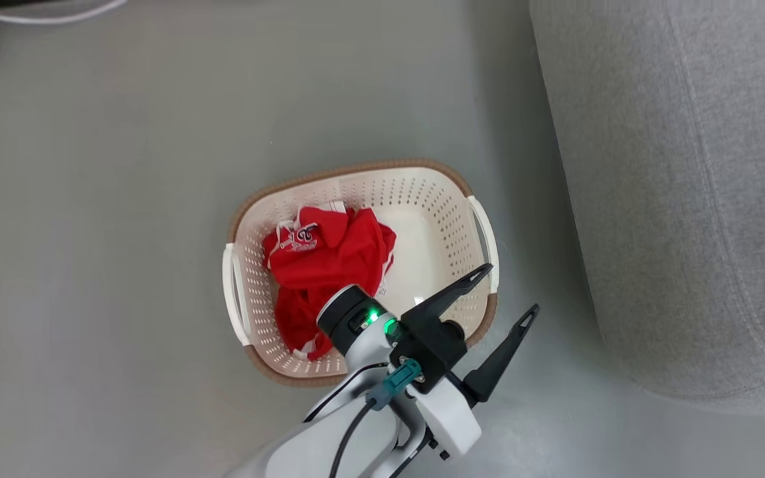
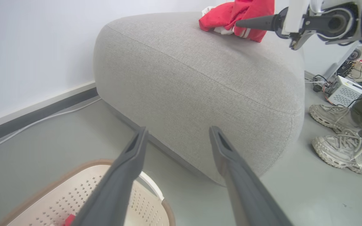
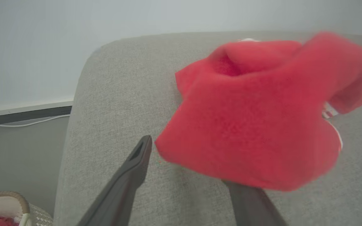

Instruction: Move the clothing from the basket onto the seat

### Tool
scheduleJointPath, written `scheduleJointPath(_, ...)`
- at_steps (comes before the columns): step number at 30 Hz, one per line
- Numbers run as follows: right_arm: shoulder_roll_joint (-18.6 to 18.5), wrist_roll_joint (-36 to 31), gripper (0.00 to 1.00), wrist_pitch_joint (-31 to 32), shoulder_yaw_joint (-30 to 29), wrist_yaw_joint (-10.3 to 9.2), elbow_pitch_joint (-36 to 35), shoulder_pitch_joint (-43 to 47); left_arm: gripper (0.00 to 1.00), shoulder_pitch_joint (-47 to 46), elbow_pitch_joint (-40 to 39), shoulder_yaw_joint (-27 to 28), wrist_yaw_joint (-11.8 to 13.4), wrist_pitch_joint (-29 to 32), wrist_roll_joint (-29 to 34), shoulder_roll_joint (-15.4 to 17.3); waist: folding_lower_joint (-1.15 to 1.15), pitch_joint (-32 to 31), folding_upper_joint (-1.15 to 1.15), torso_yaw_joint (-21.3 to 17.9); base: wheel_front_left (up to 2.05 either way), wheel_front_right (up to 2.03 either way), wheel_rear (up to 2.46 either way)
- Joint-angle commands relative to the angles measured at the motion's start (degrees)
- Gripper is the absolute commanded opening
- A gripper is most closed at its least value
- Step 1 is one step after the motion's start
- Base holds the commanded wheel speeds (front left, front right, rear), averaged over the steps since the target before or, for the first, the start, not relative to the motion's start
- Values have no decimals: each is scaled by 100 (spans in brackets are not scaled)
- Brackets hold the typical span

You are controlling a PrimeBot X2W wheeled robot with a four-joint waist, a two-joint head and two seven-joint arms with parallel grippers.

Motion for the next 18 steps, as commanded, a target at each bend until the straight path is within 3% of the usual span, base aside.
scheduleJointPath(1,-197,-25,100,-34,81,14,-105,305,100,133,-115,170,-49,-28,68,-26,0,-246,0,103,0,0,0)
scheduleJointPath(11,200,-252,100,-34,428,14,-472,925,100,881,-160,983,-231,-28,263,-26,0,-976,0,403,0,0,0)
scheduleJointPath(18,561,-619,100,-34,159,14,-1105,1186,100,1427,-275,1918,-147,-28,506,-26,0,-1434,0,600,0,0,0)
